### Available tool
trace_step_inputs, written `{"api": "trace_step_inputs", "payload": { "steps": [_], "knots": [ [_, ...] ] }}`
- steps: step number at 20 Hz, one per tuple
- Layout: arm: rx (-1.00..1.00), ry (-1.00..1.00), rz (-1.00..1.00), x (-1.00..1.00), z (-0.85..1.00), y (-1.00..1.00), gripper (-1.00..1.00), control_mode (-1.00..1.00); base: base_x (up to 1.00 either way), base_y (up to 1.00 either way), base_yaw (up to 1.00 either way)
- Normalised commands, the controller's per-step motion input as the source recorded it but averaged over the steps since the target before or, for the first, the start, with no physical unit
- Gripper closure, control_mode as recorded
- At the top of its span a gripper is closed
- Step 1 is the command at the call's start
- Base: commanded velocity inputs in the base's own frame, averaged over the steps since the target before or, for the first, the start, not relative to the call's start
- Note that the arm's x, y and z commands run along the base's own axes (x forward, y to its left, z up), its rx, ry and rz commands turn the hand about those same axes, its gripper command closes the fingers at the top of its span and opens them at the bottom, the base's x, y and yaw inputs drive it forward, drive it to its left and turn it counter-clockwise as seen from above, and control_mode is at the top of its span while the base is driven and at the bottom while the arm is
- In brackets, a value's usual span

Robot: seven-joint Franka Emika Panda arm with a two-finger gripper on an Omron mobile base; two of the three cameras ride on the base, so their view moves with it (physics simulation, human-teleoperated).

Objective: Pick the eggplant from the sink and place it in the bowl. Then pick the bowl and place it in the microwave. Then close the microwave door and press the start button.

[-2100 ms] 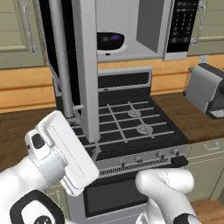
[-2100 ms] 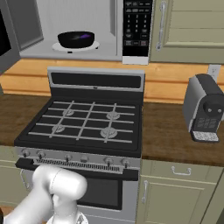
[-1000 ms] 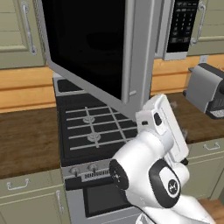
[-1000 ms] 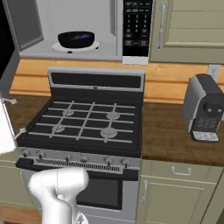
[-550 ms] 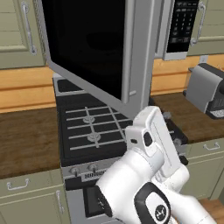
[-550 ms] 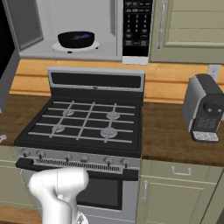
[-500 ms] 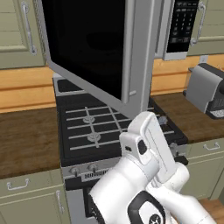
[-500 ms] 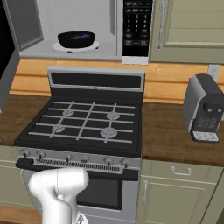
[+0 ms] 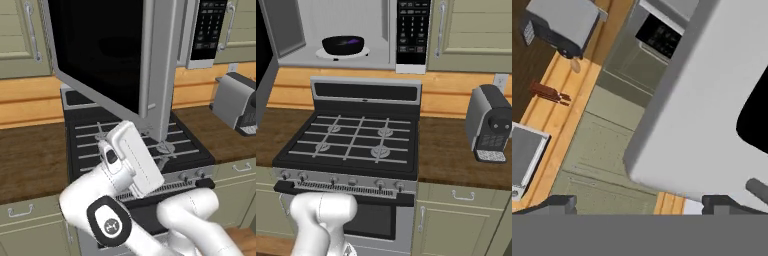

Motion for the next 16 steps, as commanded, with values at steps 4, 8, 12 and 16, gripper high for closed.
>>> {"api": "trace_step_inputs", "payload": {
  "steps": [4,8,12,16],
  "knots": [
    [0.03,0.04,-0.33,1.0,0.09,-0.36,-1.0,-1.0,0.0,0.0,0.0],
    [0.09,0.01,-0.22,1.0,0.09,-0.94,-1.0,-1.0,0.0,0.0,0.0],
    [0.09,0.0,-0.16,1.0,0.2,-1.0,-1.0,-1.0,0.0,0.0,0.0],
    [0.08,0.0,-0.07,1.0,0.14,-1.0,-1.0,-1.0,0.0,0.0,0.0]
  ]
}}
